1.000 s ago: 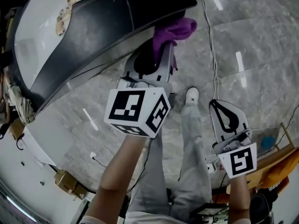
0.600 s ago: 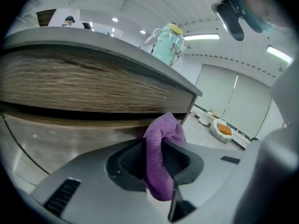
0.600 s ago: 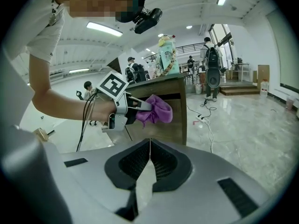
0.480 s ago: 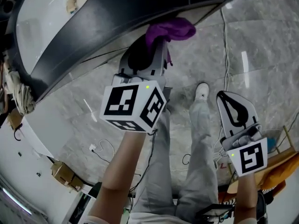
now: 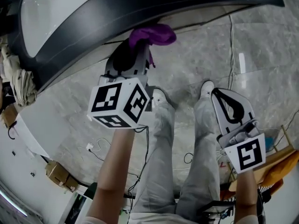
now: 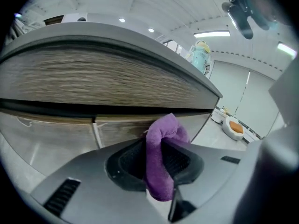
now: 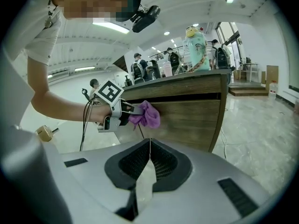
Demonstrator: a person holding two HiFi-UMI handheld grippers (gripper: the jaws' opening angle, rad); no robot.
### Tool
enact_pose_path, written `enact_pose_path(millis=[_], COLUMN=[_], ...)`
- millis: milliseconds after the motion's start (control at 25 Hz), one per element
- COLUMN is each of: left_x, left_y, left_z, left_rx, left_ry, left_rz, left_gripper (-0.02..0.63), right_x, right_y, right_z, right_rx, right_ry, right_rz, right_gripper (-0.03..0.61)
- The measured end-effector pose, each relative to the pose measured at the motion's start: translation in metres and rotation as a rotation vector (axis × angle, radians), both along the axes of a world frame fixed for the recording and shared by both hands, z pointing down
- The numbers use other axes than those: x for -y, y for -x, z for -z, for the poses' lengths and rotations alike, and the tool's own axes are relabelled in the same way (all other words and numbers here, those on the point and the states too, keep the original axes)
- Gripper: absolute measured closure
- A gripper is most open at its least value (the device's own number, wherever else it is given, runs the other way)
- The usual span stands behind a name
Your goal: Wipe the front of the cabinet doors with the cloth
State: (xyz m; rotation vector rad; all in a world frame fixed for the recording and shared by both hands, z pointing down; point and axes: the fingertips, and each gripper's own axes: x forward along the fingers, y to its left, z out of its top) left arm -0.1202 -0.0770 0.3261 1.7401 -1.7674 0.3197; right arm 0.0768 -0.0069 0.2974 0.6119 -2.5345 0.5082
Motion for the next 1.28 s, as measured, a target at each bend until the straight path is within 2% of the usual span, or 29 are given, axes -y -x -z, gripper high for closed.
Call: enact_pose_path(millis=[280, 400, 520, 600, 800, 1040, 1280], left_x=[-0.034, -0.043, -0.053, -0.059, -0.057, -0.022, 0.043], left_y=[0.062, 0.076, 0.074, 0.060, 0.000, -0.089, -0.172], left_z=[0.005, 0.011, 0.010, 0.003, -0.014, -0.030, -0.051], left_rx=[0.006, 0.014, -0.029, -0.055, -0.041, -0.086, -0.097], left_ry=[0.036, 0.035, 0.028, 0.035, 0.051, 0.059, 0.050], left_rz=[-0.002, -0.017, -0.014, -0.020, -0.088, -0.076, -0.099], left_gripper=[0.525, 0.525, 0.525, 0.525, 0.525, 0.525, 0.525], right_x=[-0.023, -0.035, -0.046, -0.053, -0.049, -0.008, 0.042], right_y=[0.059, 0.085, 0.098, 0.096, 0.065, -0.014, -0.102], right_z=[0.013, 0.023, 0.028, 0.021, 0.000, -0.012, -0.025], right_rx=[0.000, 0.019, 0.033, 0.022, 0.035, 0.026, 0.030], right_ry=[-0.021, -0.021, -0.015, 0.001, 0.071, 0.078, 0.077], right_rz=[0.021, 0.041, 0.065, 0.096, 0.096, 0.077, -0.031], right_gripper=[0.551, 0.551, 0.551, 0.551, 0.551, 0.551, 0.551])
